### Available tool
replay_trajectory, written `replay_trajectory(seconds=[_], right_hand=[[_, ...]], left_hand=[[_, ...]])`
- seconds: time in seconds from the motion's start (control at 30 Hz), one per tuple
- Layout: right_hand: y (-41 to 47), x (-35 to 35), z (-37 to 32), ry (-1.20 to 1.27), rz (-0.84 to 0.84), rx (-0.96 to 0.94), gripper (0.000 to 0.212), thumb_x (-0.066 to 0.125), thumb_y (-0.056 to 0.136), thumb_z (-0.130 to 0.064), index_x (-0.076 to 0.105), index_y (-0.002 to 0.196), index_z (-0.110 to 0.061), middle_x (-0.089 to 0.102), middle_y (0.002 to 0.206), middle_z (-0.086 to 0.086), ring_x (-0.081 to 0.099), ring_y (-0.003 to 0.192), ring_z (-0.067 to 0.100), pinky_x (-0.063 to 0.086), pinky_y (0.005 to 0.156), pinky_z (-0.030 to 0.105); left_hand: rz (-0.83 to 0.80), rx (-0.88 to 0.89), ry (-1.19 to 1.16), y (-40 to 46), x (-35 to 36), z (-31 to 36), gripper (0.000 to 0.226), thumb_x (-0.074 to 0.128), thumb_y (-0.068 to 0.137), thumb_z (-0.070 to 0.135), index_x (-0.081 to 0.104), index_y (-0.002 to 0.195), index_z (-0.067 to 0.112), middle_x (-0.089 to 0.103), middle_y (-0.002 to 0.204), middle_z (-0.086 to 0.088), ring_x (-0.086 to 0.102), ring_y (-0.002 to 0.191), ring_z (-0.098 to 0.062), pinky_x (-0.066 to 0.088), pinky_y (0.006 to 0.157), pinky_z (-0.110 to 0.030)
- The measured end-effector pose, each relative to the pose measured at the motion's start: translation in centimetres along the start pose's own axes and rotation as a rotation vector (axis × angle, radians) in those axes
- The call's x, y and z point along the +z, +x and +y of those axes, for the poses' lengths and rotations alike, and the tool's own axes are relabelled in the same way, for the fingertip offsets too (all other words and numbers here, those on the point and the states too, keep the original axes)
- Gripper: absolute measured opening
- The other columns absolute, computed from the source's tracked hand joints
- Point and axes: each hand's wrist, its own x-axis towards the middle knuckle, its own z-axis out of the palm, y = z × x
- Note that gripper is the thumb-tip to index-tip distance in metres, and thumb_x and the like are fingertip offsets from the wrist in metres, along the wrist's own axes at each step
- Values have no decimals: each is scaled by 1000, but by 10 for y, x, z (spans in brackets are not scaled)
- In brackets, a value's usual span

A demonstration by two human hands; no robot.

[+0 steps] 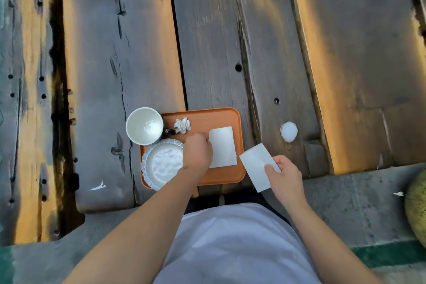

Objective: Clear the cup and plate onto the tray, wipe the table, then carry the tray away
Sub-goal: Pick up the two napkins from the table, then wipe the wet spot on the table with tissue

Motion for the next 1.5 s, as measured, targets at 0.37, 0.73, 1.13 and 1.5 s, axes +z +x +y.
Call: replay_trajectory(seconds=[0.37,0.73,1.13,1.5], right_hand=[[3,-1,-5,-3,-4,-4,16,56,92,-17,54,81,-29,65,85,-8,63,80,11,52,58,29],[2,-3,-9,6,-12,-1,17,57,93,-15,54,81,-28,65,85,-6,64,83,14,56,63,35],[9,31,-45,397,-117,54,10,59,93,-20,66,87,-24,73,82,-9,70,77,8,53,64,32],[27,91,-38,-455,247,-257,25,55,90,-52,64,88,-29,50,84,-12,53,68,7,40,52,19]], left_hand=[[79,-37,-35,23,-13,-3,25,49,99,4,74,99,1,72,93,-18,69,89,-35,58,78,-41],[-7,-68,-133,12,2,-2,18,54,89,1,62,77,11,63,81,-8,49,71,-21,40,64,-28],[373,237,-98,102,-59,30,36,52,97,27,58,127,9,64,122,-15,58,110,-35,44,85,-38],[421,510,218,179,-37,36,53,40,95,21,53,145,9,36,162,-20,25,154,-40,18,126,-47]])
